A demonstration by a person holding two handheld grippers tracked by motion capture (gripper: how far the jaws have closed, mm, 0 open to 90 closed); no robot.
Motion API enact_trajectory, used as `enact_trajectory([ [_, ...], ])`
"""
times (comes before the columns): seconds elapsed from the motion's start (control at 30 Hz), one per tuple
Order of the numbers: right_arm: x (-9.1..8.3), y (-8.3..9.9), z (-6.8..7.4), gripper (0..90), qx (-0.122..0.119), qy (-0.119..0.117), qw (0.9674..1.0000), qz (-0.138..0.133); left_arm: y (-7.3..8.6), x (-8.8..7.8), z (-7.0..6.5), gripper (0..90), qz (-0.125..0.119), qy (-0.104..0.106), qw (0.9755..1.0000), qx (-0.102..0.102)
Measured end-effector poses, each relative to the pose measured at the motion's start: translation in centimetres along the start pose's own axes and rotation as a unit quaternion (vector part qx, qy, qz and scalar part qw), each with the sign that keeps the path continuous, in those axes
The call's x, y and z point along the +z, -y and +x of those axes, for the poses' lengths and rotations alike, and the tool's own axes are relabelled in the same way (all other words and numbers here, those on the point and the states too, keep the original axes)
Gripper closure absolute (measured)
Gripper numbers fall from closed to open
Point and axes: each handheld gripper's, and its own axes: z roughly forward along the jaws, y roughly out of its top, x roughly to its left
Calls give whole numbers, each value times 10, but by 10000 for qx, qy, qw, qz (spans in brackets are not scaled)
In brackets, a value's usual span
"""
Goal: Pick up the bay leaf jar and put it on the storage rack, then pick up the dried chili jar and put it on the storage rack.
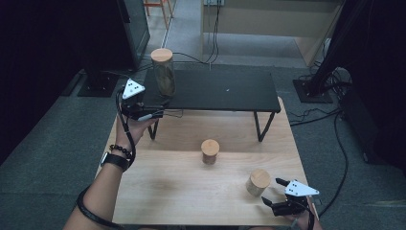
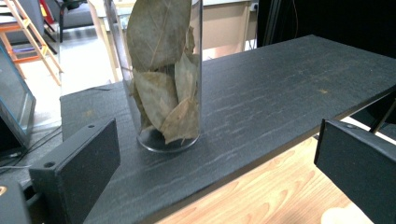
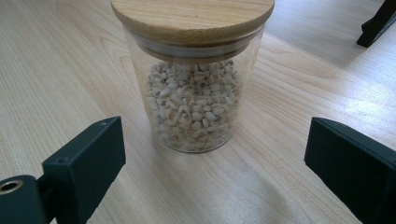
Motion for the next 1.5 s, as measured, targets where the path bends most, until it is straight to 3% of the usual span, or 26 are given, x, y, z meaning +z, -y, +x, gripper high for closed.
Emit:
enact_trajectory([
  [0.57, 1, -1, 1, 52, 1, 20, 10000, 22, 21, -24, -9, 3, 0, 123, 9998, 172],
  [1.2, 0, 0, 1, 52, 0, 12, 10000, 5, 68, -39, -19, 3, 30, 340, 9994, 49],
  [1.5, 0, 0, 1, 52, 3, 15, 10000, 6, 92, -43, -19, 3, 112, 345, 9993, -62],
])
